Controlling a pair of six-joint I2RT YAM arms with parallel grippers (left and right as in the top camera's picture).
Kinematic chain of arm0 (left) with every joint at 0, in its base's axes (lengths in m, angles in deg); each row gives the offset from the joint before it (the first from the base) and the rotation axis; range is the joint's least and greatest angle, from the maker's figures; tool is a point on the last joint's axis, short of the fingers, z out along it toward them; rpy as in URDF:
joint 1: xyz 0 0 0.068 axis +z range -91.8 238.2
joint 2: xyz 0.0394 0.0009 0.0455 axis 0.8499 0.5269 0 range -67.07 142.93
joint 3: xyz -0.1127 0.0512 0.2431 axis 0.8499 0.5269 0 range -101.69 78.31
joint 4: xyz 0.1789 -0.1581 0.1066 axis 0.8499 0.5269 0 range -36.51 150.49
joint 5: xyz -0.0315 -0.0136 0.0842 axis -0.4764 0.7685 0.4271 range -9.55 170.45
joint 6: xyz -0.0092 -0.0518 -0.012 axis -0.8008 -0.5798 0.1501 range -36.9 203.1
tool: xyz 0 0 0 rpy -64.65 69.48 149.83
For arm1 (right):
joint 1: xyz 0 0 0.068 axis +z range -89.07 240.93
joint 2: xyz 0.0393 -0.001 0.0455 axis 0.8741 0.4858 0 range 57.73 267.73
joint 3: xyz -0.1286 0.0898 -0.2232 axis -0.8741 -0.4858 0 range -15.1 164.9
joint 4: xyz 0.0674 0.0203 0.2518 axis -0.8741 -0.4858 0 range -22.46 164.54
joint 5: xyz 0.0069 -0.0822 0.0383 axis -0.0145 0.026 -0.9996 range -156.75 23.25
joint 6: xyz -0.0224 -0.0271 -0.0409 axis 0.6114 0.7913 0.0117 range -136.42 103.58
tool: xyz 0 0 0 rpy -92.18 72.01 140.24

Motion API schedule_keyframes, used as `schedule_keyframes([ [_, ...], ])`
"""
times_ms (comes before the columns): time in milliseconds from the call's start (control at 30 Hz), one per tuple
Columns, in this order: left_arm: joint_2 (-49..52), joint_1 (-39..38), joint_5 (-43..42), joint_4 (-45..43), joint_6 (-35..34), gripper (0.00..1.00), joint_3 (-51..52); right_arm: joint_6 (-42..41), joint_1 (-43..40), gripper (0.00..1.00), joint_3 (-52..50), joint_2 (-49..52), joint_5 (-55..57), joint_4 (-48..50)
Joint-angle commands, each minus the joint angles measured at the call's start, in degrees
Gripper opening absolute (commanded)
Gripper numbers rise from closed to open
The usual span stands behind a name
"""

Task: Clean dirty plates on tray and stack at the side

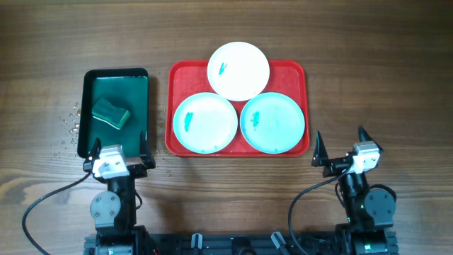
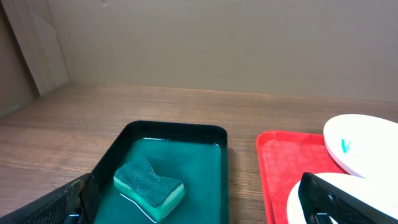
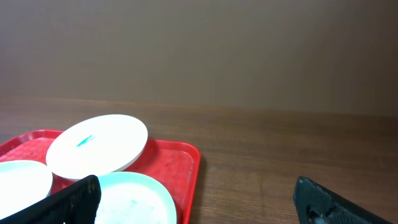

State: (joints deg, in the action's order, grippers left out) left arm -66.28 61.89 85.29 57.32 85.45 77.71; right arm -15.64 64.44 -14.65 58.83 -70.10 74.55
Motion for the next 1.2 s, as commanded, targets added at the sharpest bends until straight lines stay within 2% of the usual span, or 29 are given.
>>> schedule_keyframes([
  [0,-0.4,-0.4,0.2,-0.1,0.9,1.0,0.3,0.7,0.2,1.0,-0.2,-0.1,0.4,0.1],
  [667,-0.4,-0.4,-0.2,-0.2,0.4,1.0,0.3,0.7,0.2,1.0,-0.2,-0.1,0.4,0.1],
  [800,-0.4,-0.4,-15.7,-0.5,-9.7,1.0,0.3,0.7,0.2,1.0,-0.2,-0.1,0.4,0.1],
  [967,-0.4,-0.4,-16.6,-0.7,-10.7,1.0,0.3,0.7,0.2,1.0,-0.2,-0.1,0.4,0.1],
  [1100,-0.4,-0.4,-34.4,-1.6,-25.5,1.0,0.3,0.7,0.2,1.0,-0.2,-0.1,0.4,0.1],
  [1167,-0.4,-0.4,-37.2,-1.7,-27.3,1.0,0.3,0.7,0.2,1.0,-0.2,-0.1,0.4,0.1],
])
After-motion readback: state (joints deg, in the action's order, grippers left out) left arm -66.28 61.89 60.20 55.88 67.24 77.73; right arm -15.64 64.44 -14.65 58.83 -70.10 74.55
